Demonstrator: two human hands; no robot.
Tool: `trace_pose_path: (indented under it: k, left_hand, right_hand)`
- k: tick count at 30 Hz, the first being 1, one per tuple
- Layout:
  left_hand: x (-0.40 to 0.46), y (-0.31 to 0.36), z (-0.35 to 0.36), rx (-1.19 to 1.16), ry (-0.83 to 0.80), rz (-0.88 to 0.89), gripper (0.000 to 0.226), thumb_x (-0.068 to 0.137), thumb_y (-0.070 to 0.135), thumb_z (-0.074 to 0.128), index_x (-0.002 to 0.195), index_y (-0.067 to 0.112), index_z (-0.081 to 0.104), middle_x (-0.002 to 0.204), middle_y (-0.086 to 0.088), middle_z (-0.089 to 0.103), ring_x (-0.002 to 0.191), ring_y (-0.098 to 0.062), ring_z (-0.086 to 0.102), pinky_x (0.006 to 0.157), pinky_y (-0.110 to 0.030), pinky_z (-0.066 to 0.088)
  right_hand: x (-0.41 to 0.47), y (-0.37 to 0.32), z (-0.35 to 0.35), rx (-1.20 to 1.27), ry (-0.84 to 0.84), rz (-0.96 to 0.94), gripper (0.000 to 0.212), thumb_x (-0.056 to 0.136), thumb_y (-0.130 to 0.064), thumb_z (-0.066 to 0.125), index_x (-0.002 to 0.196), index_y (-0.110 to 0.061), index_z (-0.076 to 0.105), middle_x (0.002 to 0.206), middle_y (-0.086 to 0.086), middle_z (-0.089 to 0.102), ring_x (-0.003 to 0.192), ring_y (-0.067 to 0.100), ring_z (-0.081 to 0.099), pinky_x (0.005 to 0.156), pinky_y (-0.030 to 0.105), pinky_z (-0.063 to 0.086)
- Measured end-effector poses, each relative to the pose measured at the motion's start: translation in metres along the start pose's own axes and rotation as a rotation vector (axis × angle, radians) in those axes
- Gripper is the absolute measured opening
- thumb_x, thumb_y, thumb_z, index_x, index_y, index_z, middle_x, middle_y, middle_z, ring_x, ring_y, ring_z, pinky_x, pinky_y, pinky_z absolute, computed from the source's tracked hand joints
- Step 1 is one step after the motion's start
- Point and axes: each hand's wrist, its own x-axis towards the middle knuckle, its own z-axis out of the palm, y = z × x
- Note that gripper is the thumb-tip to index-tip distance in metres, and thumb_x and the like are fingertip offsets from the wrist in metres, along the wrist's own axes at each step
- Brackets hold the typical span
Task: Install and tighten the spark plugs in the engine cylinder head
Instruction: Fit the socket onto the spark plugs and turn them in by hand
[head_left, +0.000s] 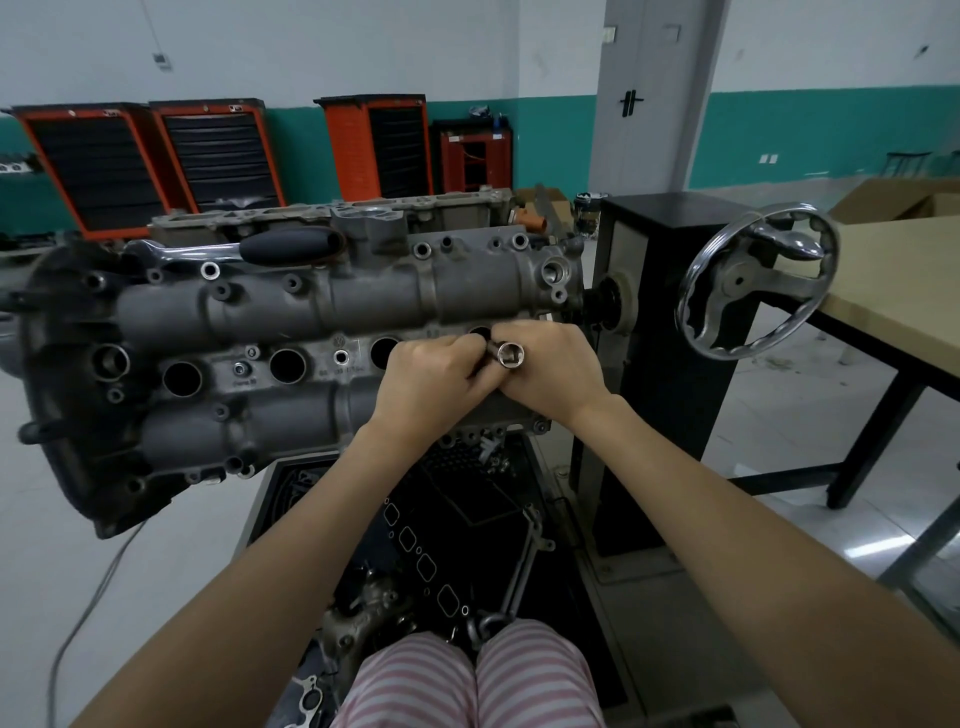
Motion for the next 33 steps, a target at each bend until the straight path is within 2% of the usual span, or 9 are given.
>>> trace_pose_path:
  k: [5, 10, 14, 20, 23, 27, 30, 33]
  left_hand:
    - [0.0006, 0.0052, -0.0040, 0.003, -0.037, -0.006, 0.029, 0.081, 0.023, 0.049, 0.059, 0.004, 0.045, 0.047, -0.005, 0.044, 0.035, -0.023, 0.040, 0.043, -0.019, 0.022]
    - [0.0011, 0.0051, -0.0028, 0.045, -0.043, -0.016, 0.031, 0.080, 0.026, 0.050, 0.059, 0.004, 0.047, 0.046, -0.006, 0.047, 0.035, -0.025, 0.045, 0.041, -0.020, 0.024]
    - [0.0001, -0.0004, 0.0002, -0.015, -0.014, -0.023, 0.044, 0.082, 0.033, 0.057, 0.049, 0.005, 0.046, 0.040, -0.007, 0.045, 0.033, -0.024, 0.043, 0.035, -0.025, 0.034]
    - [0.0006, 0.0040, -0.0023, 0.009, -0.029, -0.017, 0.030, 0.082, 0.026, 0.051, 0.060, 0.005, 0.045, 0.046, -0.003, 0.045, 0.035, -0.021, 0.041, 0.043, -0.018, 0.020]
    - [0.0003, 0.0051, -0.0024, 0.026, -0.048, -0.010, 0.026, 0.079, 0.026, 0.050, 0.063, 0.005, 0.045, 0.049, -0.003, 0.047, 0.036, -0.023, 0.041, 0.044, -0.018, 0.019]
    - [0.0000, 0.0015, -0.0005, 0.009, -0.027, -0.038, 0.038, 0.081, 0.030, 0.056, 0.053, 0.005, 0.046, 0.042, -0.005, 0.045, 0.034, -0.023, 0.042, 0.039, -0.021, 0.027]
    - [0.0000, 0.0003, -0.0003, -0.012, -0.006, -0.021, 0.044, 0.082, 0.030, 0.057, 0.048, 0.006, 0.045, 0.039, -0.006, 0.042, 0.033, -0.022, 0.039, 0.036, -0.024, 0.030]
    - [0.0002, 0.0023, -0.0019, -0.010, -0.016, 0.008, 0.038, 0.084, 0.025, 0.054, 0.054, 0.005, 0.045, 0.043, -0.005, 0.044, 0.033, -0.021, 0.039, 0.035, -0.023, 0.028]
  right_hand:
    - [0.0009, -0.0016, -0.0011, -0.050, -0.008, -0.028, 0.019, 0.072, -0.018, 0.064, 0.072, -0.008, 0.048, 0.056, 0.004, 0.056, 0.048, 0.029, 0.053, 0.045, 0.025, 0.026]
    - [0.0004, 0.0007, -0.0004, -0.031, -0.031, -0.054, 0.011, 0.074, -0.018, 0.062, 0.071, -0.008, 0.059, 0.064, 0.004, 0.062, 0.059, 0.027, 0.059, 0.047, 0.034, 0.043]
    - [0.0001, 0.0003, 0.0003, -0.004, 0.008, -0.038, 0.014, 0.070, -0.017, 0.061, 0.059, -0.011, 0.053, 0.056, 0.001, 0.057, 0.052, 0.024, 0.055, 0.043, 0.026, 0.033]
    - [0.0009, 0.0003, -0.0004, -0.048, -0.034, -0.030, 0.019, 0.073, -0.022, 0.063, 0.075, -0.009, 0.049, 0.059, 0.003, 0.058, 0.051, 0.028, 0.054, 0.046, 0.026, 0.028]
    - [0.0005, 0.0007, -0.0009, -0.059, -0.047, -0.046, 0.015, 0.076, -0.021, 0.062, 0.076, -0.008, 0.054, 0.064, 0.004, 0.061, 0.057, 0.028, 0.057, 0.046, 0.028, 0.033]
    - [-0.0003, 0.0009, -0.0006, -0.016, -0.052, -0.044, 0.013, 0.078, -0.019, 0.059, 0.071, -0.008, 0.060, 0.068, 0.004, 0.063, 0.064, 0.026, 0.059, 0.049, 0.036, 0.043]
    - [-0.0003, -0.0001, -0.0004, -0.004, -0.015, -0.031, 0.016, 0.074, -0.018, 0.057, 0.062, -0.010, 0.053, 0.059, 0.004, 0.058, 0.055, 0.026, 0.056, 0.045, 0.029, 0.035]
    - [0.0001, -0.0010, -0.0011, -0.023, -0.012, -0.019, 0.016, 0.073, -0.018, 0.062, 0.069, -0.011, 0.048, 0.057, 0.004, 0.057, 0.050, 0.028, 0.054, 0.046, 0.025, 0.027]
